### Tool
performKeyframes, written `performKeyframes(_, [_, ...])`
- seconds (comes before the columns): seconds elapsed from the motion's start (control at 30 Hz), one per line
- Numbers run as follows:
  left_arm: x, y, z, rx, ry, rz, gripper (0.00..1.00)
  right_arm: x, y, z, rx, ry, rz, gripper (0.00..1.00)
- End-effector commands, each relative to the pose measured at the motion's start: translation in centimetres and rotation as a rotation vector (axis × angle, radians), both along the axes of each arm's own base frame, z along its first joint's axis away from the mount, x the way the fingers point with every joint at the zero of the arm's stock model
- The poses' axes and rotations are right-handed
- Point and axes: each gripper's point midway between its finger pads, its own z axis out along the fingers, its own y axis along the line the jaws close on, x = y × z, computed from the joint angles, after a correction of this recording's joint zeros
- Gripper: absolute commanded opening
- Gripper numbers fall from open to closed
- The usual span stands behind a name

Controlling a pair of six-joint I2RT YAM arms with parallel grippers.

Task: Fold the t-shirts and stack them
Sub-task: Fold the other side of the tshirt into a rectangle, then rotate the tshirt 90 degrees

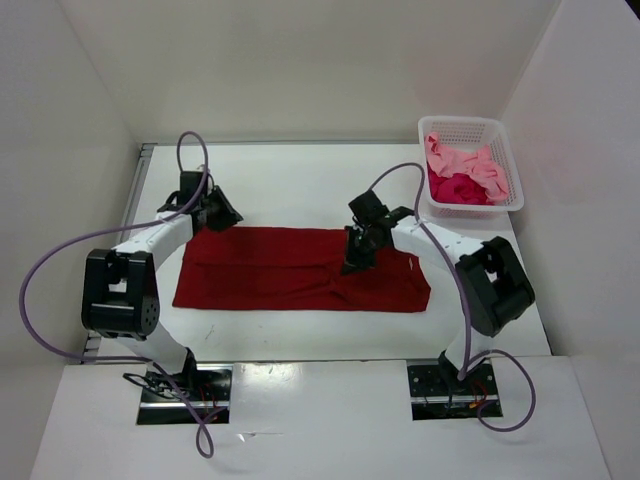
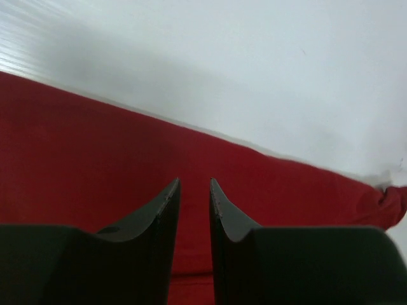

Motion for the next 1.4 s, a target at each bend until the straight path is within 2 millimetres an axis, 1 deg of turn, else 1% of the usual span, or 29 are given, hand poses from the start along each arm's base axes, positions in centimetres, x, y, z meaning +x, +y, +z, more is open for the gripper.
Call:
performKeyframes(0.0, [-0.1,-3.4,0.2,-0.038,-0.021,-0.062,0.32,-0.5,1.0,-2.6,-0.019,0.013,0.007,0.05])
performKeyframes(0.03, [-0.6,-4.1,-0.6,-0.043,0.001,-0.083,0.32,-1.0,1.2,-3.3,-0.025,0.022,0.019,0.02])
performKeyframes(0.07, [-0.8,-5.4,-0.9,-0.052,0.007,-0.102,0.32,-1.2,1.7,-3.2,-0.012,0.018,0.034,0.00])
performKeyframes(0.1, [-0.9,-5.9,-0.9,-0.058,0.010,-0.107,0.32,-1.5,2.4,-3.3,0.001,0.028,0.042,0.00])
performKeyframes(0.13, [-1.2,-5.8,-1.7,-0.056,0.025,-0.106,0.32,-1.8,2.7,-3.1,0.020,0.042,0.053,0.00])
performKeyframes(0.17, [-1.1,-6.4,-1.4,-0.073,0.016,-0.113,0.32,-1.9,2.8,-3.0,0.027,0.046,0.057,0.00])
performKeyframes(0.27, [-1.2,-6.0,-3.1,-0.085,0.059,-0.083,0.32,-0.8,2.9,-0.6,0.028,-0.014,0.062,0.01])
performKeyframes(0.3, [-1.0,-5.4,-3.2,-0.103,0.059,-0.064,0.32,0.1,2.5,1.2,0.031,-0.049,0.048,0.06])
performKeyframes(0.33, [-0.9,-4.9,-3.8,-0.102,0.072,-0.051,0.32,0.9,1.9,2.1,0.029,-0.075,0.031,0.12])
performKeyframes(0.37, [-0.8,-4.4,-3.8,-0.103,0.072,-0.039,0.32,1.9,1.2,3.0,0.032,-0.109,0.014,0.23])
performKeyframes(0.4, [-1.0,-3.8,-4.4,-0.107,0.091,-0.018,0.32,3.4,-0.5,3.7,0.039,-0.127,-0.046,0.26])
performKeyframes(0.43, [-0.8,-2.8,-4.4,-0.115,0.091,0.004,0.32,4.3,-1.5,5.1,0.056,-0.170,-0.071,0.28])
performKeyframes(0.47, [-0.6,-2.1,-4.4,-0.116,0.090,0.020,0.32,5.1,-2.7,5.2,0.047,-0.187,-0.111,0.30])
performKeyframes(0.5, [-0.6,-0.7,-4.7,-0.125,0.097,0.053,0.32,6.5,-5.3,4.6,0.011,-0.210,-0.177,0.30])
performKeyframes(0.53, [-0.5,0.0,-4.6,-0.135,0.097,0.067,0.32,7.1,-6.1,4.7,0.012,-0.218,-0.204,0.30])
performKeyframes(0.57, [-0.5,0.7,-4.9,-0.143,0.105,0.081,0.32,7.6,-7.6,4.1,-0.023,-0.220,-0.246,0.28])
performKeyframes(0.63, [-0.7,1.9,-5.5,-0.148,0.120,0.101,0.32,9.6,-11.2,3.5,-0.091,-0.250,-0.363,0.27])
performKeyframes(0.7, [-0.7,3.5,-6.2,-0.158,0.137,0.139,0.32,10.8,-13.3,2.4,-0.138,-0.260,-0.427,0.27])
performKeyframes(0.77, [-1.1,4.7,-6.7,-0.180,0.152,0.167,0.32,12.2,-15.6,1.8,-0.166,-0.279,-0.493,0.33])
performKeyframes(0.83, [-1.4,5.4,-7.7,-0.204,0.176,0.188,0.32,13.1,-16.5,1.7,-0.175,-0.285,-0.519,0.34])
performKeyframes(0.87, [-1.4,5.9,-7.6,-0.218,0.174,0.198,0.32,13.2,-17.3,0.6,-0.210,-0.268,-0.538,0.34])
performKeyframes(1.03, [-2.0,6.6,-8.6,-0.230,0.200,0.218,0.32,13.8,-18.4,-1.0,-0.276,-0.249,-0.571,0.34])
performKeyframes(1.1, [-2.3,7.4,-8.9,-0.240,0.210,0.250,0.32,13.8,-18.8,-1.6,-0.296,-0.247,-0.590,0.34])
performKeyframes(1.13, [-2.3,7.4,-8.8,-0.245,0.212,0.257,0.32,13.7,-18.8,-2.0,-0.300,-0.237,-0.588,0.32])
performKeyframes(1.17, [-2.5,7.9,-8.8,-0.247,0.210,0.272,0.32,13.8,-19.1,-2.0,-0.313,-0.241,-0.605,0.25])
performKeyframes(1.2, [-2.6,8.5,-8.8,-0.249,0.208,0.286,0.32,13.4,-19.4,-2.7,-0.334,-0.226,-0.608,0.21])
performKeyframes(1.23, [-2.9,8.4,-9.1,-0.250,0.217,0.287,0.32,13.4,-19.6,-2.7,-0.343,-0.229,-0.612,0.18])
performKeyframes(1.27, [-2.8,9.0,-8.6,-0.250,0.204,0.299,0.32,13.4,-19.8,-3.1,-0.355,-0.222,-0.624,0.14])
performKeyframes(1.37, [-2.9,10.1,-8.4,-0.238,0.197,0.323,0.32,13.1,-20.2,-3.5,-0.376,-0.218,-0.642,0.11])
